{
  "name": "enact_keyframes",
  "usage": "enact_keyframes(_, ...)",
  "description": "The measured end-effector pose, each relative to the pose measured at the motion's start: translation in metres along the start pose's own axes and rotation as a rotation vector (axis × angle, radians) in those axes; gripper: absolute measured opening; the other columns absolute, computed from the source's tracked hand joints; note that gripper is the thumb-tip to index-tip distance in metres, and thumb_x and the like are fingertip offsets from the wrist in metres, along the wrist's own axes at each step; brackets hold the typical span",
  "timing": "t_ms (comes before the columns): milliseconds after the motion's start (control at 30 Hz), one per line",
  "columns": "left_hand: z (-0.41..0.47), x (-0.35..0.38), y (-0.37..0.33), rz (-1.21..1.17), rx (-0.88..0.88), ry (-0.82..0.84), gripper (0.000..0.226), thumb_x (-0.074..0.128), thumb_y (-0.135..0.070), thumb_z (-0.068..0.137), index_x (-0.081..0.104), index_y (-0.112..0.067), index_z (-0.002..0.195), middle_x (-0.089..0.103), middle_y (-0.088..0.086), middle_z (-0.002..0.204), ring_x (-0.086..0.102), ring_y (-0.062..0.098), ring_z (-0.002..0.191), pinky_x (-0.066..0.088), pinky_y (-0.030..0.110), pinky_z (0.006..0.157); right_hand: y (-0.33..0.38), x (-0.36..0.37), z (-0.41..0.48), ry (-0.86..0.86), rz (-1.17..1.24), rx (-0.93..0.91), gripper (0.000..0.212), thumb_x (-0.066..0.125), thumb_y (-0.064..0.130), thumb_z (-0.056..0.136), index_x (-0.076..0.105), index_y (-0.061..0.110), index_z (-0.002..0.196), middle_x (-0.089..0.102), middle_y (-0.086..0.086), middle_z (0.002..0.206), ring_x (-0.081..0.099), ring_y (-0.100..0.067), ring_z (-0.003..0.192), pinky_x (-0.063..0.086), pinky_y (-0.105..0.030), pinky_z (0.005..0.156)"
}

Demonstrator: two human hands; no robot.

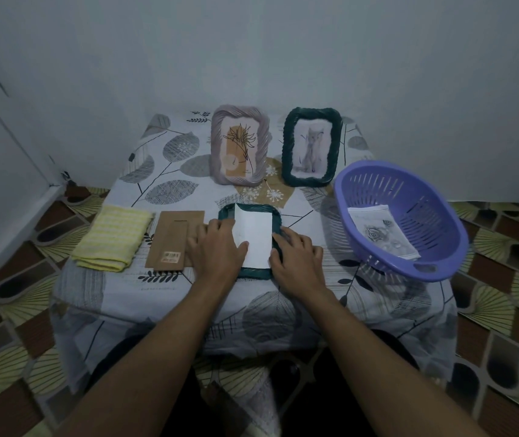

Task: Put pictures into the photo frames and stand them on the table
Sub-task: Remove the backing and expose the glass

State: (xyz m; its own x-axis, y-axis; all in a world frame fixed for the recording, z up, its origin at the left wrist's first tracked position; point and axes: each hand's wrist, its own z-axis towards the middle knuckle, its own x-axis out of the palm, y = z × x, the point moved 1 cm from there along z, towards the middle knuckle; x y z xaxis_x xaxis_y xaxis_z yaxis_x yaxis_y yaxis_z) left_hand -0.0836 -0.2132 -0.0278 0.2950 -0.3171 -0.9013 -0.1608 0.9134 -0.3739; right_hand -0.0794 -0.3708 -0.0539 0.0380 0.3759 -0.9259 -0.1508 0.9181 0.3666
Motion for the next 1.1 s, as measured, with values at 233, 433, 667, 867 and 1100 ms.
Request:
enact_keyframes(233, 0.002, 0.001, 0.000, -0.327, 0.031, -0.088, 0.024, 0.057, -0.013, 0.094, 0.068, -0.013, 0.115, 0.073, 0.009, 0.102, 0.066, 0.030, 0.093, 0.052, 0.040, 0.080, 0.003, -0.005, -0.002, 0.025, 0.024, 0.018, 0.044, 0.038, 0.036, 0.101, 0.045, 0.028, 0.145, 0.033, 0.005, 0.158, 0.028, -0.020, 0.138, 0.022, -0.041, 0.104)
enact_keyframes(433, 0.005, -0.012, -0.004, -0.526, 0.008, -0.134, 0.022, 0.060, -0.010, 0.092, 0.070, -0.012, 0.111, 0.073, 0.003, 0.103, 0.065, 0.020, 0.092, 0.043, 0.024, 0.074, 0.013, -0.032, 0.008, 0.075, 0.269, 0.157, 0.055, 0.054, 0.021, 0.089, 0.047, 0.022, 0.144, 0.040, 0.001, 0.152, 0.034, -0.026, 0.135, 0.026, -0.039, 0.105)
enact_keyframes(667, 0.011, -0.033, -0.028, -0.717, -0.025, -0.176, 0.019, 0.060, -0.011, 0.090, 0.071, -0.013, 0.106, 0.066, -0.007, 0.091, 0.060, 0.010, 0.087, 0.048, 0.025, 0.079, 0.014, -0.094, 0.010, -0.173, 0.234, 0.103, 0.044, 0.053, 0.007, 0.084, 0.062, 0.025, 0.123, 0.057, -0.001, 0.134, 0.042, -0.027, 0.129, 0.031, -0.044, 0.106)
enact_keyframes(867, 0.017, -0.018, -0.053, -0.887, -0.150, -0.049, 0.014, 0.062, -0.016, 0.088, 0.066, -0.026, 0.096, 0.066, -0.013, 0.087, 0.067, 0.017, 0.087, 0.059, 0.046, 0.080, -0.017, -0.123, 0.006, -0.127, 0.036, 0.225, 0.055, 0.053, 0.019, 0.085, 0.049, 0.020, 0.139, 0.048, -0.005, 0.142, 0.035, -0.030, 0.132, 0.029, -0.043, 0.104)
enact_keyframes(1100, 0.019, 0.012, -0.084, -0.994, -0.233, 0.127, 0.019, 0.062, -0.002, 0.089, 0.058, -0.020, 0.088, 0.067, 0.006, 0.091, 0.069, 0.022, 0.084, 0.062, 0.041, 0.062, -0.047, -0.133, 0.004, -0.012, 0.217, 0.336, 0.036, 0.056, 0.020, 0.088, 0.060, 0.016, 0.123, 0.065, -0.012, 0.109, 0.056, -0.032, 0.088, 0.042, -0.033, 0.071)
